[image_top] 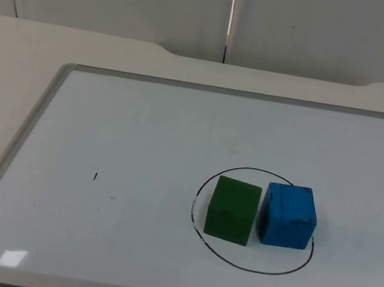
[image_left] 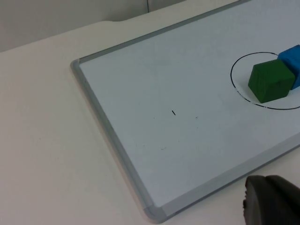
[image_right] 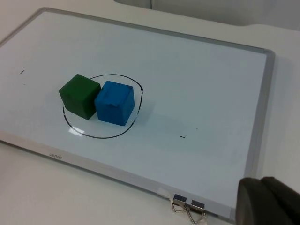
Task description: Push the two cubes into the marked area.
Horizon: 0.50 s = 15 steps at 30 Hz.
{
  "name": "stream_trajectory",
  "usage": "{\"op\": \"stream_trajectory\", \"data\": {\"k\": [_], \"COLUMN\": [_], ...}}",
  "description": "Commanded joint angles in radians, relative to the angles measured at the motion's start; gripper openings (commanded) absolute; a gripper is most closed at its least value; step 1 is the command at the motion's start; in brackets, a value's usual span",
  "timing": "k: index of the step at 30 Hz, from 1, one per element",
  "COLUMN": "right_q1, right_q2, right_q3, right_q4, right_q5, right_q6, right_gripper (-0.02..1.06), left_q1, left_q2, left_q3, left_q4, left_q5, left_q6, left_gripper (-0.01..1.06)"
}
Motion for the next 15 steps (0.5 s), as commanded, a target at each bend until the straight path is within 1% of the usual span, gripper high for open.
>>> {"op": "stream_trajectory", "data": {"k": [1,11,13,15], "right_q1": [-0.002,-0.002,-0.002,-0.002], "right_q2": [-0.002,-0.002,-0.002,-0.002], "right_q3": [0.009,0.009,0.009,0.009], "right_q4": [-0.002,-0.005,-0.005,-0.001], "right_q5": [-0.016,-0.013,-0.013,-0.013], "right_q6": [0.003,-0.012,-0.016,-0.021], "right_gripper": [0.00,0.00,0.05,0.15], "left_q1": [-0.004,-0.004,-0.004,-0.004], "left_q2": [-0.004,-0.004,-0.004,-0.004], "left_q3": [0.003,0.003,0.003,0.003], "left_q4": [-0.010,-0.010,-0.010,-0.010], "left_q5": [-0.001,-0.001,-0.001,-0.001], "left_q6": [0.002,0.002,0.002,0.002], "left_gripper": [0.00,0.00,0.00,0.00]}}
